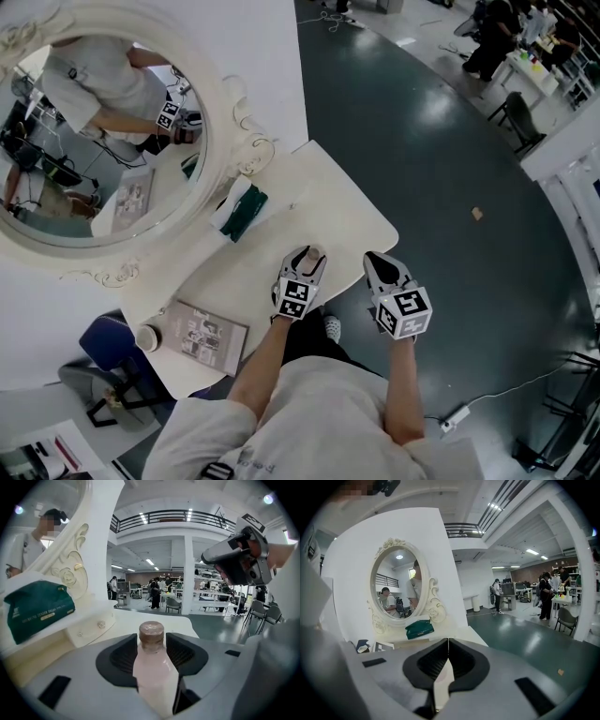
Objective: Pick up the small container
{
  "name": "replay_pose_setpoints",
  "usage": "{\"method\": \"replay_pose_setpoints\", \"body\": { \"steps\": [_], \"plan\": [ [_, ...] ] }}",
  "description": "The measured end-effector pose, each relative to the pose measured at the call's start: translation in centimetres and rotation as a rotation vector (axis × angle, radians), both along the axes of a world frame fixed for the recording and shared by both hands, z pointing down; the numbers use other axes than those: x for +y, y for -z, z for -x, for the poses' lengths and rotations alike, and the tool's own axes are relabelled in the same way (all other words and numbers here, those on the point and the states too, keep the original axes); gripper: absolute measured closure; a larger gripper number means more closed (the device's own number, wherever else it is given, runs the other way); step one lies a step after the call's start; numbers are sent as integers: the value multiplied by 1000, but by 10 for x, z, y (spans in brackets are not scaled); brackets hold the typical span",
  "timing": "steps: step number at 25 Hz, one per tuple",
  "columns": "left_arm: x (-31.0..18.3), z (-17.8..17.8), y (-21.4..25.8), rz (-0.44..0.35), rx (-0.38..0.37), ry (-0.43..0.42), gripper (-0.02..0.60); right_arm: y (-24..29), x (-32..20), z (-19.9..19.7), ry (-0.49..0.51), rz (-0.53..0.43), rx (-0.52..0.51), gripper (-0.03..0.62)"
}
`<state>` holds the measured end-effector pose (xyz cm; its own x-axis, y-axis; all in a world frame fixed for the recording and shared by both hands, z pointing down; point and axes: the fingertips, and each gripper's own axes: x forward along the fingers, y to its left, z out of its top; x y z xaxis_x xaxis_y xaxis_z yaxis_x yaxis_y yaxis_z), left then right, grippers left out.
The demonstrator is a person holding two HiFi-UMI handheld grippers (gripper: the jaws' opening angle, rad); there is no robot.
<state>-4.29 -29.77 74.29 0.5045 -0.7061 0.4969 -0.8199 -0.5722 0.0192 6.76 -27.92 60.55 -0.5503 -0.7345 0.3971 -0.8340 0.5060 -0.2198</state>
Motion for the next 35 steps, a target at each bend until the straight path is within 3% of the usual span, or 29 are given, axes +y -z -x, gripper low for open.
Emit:
{"method": "replay_pose_setpoints", "body": {
  "steps": [6, 14, 23, 35],
  "plan": [
    [0, -2, -1, -5, -36, -19, 376, 2, 0, -3, -6, -10, -6, 577],
    [-3, 1, 6, -11, 30, 26, 415, -2, -1, -5, -17, 3, -22, 578],
    [-6, 11, 7, -18, 40, 67, 419, -5, -1, -8, -24, 9, -23, 579],
    [-5, 6, 45, 6, 35, 29, 419, 4, -1, -1, -4, -7, -36, 578]
  ]
}}
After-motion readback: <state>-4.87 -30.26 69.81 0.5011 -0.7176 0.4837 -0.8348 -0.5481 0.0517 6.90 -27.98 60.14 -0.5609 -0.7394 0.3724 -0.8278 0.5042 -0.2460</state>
